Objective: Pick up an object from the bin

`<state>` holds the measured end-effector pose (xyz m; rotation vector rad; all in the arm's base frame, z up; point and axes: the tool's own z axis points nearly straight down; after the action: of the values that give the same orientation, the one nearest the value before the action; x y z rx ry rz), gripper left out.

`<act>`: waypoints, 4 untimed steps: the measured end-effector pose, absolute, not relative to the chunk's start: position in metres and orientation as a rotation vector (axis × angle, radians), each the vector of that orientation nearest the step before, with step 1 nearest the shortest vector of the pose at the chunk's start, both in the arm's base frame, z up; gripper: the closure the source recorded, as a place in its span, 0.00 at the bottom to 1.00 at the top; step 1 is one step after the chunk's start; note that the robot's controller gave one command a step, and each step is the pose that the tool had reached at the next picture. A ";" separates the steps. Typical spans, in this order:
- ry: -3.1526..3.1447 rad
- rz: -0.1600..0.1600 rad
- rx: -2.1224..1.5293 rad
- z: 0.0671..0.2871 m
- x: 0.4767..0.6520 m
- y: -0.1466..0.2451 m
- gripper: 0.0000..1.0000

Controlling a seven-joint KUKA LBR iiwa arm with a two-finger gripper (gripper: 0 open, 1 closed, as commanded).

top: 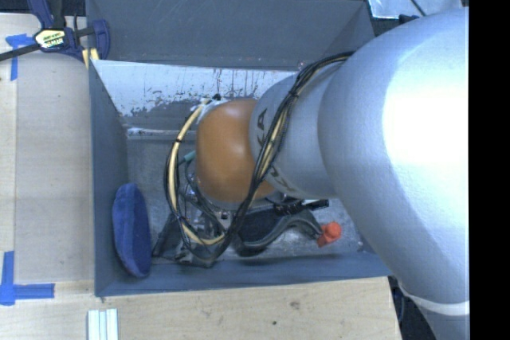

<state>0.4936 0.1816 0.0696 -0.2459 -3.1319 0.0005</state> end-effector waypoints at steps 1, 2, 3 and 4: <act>-3.132 0.000 -0.246 0.069 0.494 0.181 0.00; -3.134 -0.001 -0.247 0.070 0.495 0.181 1.00; -3.135 -0.002 -0.248 0.087 0.496 0.181 1.00; -3.137 -0.003 -0.250 0.111 0.498 0.180 1.00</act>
Offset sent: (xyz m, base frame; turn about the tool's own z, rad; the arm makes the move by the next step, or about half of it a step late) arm 0.0000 0.0000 0.0000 0.0000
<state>0.4976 0.1800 0.1113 -0.2500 -3.1369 -0.0028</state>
